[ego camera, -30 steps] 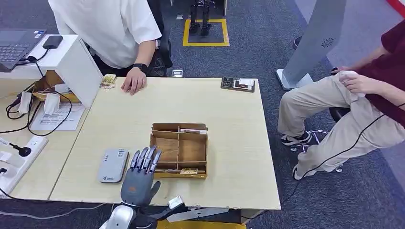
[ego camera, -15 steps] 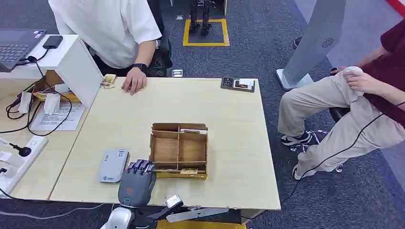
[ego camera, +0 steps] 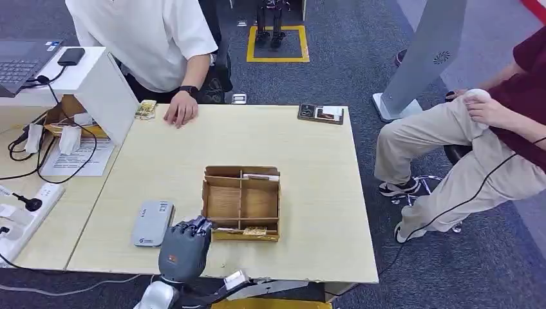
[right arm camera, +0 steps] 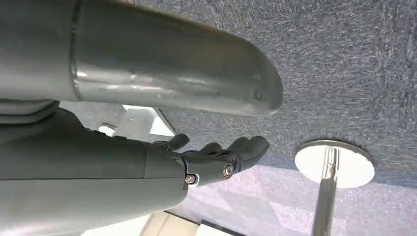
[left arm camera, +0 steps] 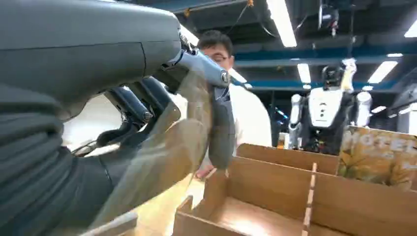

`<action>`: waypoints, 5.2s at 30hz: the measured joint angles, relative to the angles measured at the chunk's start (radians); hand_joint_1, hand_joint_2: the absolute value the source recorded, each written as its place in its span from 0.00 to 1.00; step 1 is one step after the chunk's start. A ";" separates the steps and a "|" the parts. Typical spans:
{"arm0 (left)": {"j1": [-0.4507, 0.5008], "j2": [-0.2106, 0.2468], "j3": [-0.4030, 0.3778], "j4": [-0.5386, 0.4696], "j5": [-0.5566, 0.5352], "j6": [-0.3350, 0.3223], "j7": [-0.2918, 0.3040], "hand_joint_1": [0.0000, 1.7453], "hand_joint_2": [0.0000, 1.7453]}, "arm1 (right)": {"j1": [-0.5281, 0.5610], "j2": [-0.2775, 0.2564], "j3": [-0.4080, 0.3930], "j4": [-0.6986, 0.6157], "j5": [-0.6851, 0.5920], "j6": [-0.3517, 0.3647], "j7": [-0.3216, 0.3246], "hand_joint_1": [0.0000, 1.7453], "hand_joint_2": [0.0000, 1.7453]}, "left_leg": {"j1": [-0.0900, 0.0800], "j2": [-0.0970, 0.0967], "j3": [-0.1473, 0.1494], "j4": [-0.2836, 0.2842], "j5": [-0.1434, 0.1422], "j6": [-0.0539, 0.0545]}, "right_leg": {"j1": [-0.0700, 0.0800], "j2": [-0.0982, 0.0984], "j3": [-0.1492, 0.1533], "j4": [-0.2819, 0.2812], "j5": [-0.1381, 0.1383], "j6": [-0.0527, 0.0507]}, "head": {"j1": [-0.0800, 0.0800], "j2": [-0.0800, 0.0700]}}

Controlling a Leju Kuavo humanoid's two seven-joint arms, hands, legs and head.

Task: Pass the card to the sensor for recognition and then transmit it.

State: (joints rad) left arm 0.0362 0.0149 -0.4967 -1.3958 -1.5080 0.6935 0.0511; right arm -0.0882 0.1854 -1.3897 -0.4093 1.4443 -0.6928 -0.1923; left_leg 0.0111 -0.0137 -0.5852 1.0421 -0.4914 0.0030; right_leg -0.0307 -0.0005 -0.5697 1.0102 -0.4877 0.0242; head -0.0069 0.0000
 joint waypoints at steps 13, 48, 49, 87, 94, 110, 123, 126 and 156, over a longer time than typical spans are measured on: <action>0.050 -0.083 0.112 -0.077 0.148 0.002 -0.291 1.00 1.00 | -0.001 0.000 0.000 -0.003 0.010 0.000 -0.003 0.00 0.00 | 0.000 0.000 0.000 0.000 0.000 0.000 | 0.000 0.000 0.000 0.000 0.000 0.000 | 0.000 0.000; 0.095 -0.304 0.415 -0.227 0.210 0.005 -0.750 0.00 1.00 | -0.006 0.029 -0.023 -0.038 0.052 0.000 -0.006 0.00 0.00 | 0.000 0.000 0.001 0.000 0.000 0.000 | 0.000 0.000 0.000 0.000 0.000 0.000 | 0.000 0.000; 0.095 -0.304 0.415 -0.233 0.202 0.005 -0.750 0.00 1.00 | -0.007 0.028 -0.021 -0.037 0.052 0.000 -0.006 0.00 0.00 | 0.000 0.000 0.001 0.000 0.000 0.000 | 0.000 0.000 0.000 0.000 0.000 0.000 | 0.000 0.000; -0.240 -0.271 0.141 0.123 0.137 0.004 -0.350 0.00 1.00 | -0.035 0.010 0.134 0.010 0.038 0.000 0.057 0.00 0.00 | 0.000 0.000 0.001 0.000 0.000 0.000 | 0.000 0.000 0.000 0.000 0.001 0.000 | 0.000 0.000; -0.296 -0.256 0.063 0.238 0.109 0.004 -0.309 0.00 1.00 | -0.036 0.009 0.169 0.016 0.044 0.000 0.064 0.00 0.00 | 0.000 0.000 0.001 0.000 0.000 0.000 | 0.000 0.000 0.000 0.000 0.001 0.000 | 0.000 0.000; -0.360 -0.221 -0.060 0.364 0.066 0.005 -0.237 0.00 1.00 | -0.041 -0.001 0.217 0.035 0.032 0.000 0.074 0.00 0.00 | 0.000 0.000 0.001 0.000 0.000 0.000 | 0.000 0.000 0.000 0.000 0.001 0.000 | 0.000 0.000; -0.379 -0.211 -0.089 0.415 0.023 0.005 -0.132 0.00 1.00 | -0.042 -0.004 0.231 0.041 0.018 0.000 0.075 0.00 0.00 | 0.000 0.000 0.001 0.000 0.000 0.000 | 0.000 0.000 0.000 0.000 0.001 0.000 | 0.000 0.000; -0.388 -0.205 -0.101 0.428 -0.008 0.005 -0.051 0.00 1.00 | -0.042 -0.004 0.232 0.041 0.006 0.000 0.078 0.00 0.00 | 0.000 0.000 0.001 0.000 0.000 0.000 | 0.000 0.000 0.000 0.000 0.001 0.000 | 0.000 0.000; -0.441 -0.175 -0.159 0.553 0.006 0.006 0.030 1.00 1.00 | -0.033 -0.007 0.256 0.044 -0.021 0.000 0.086 0.00 0.00 | 0.000 0.000 0.001 0.000 0.000 0.000 | 0.000 0.000 0.000 0.000 0.001 0.000 | 0.000 0.000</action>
State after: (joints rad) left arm -0.4050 -0.1599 -0.6554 -0.8427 -1.5018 0.6996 0.0808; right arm -0.1210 0.1781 -1.1341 -0.3655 1.4233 -0.6928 -0.1064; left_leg 0.0112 -0.0138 -0.5847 1.0424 -0.4909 0.0030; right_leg -0.0304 -0.0002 -0.5698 1.0104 -0.4871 0.0239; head -0.0069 0.0004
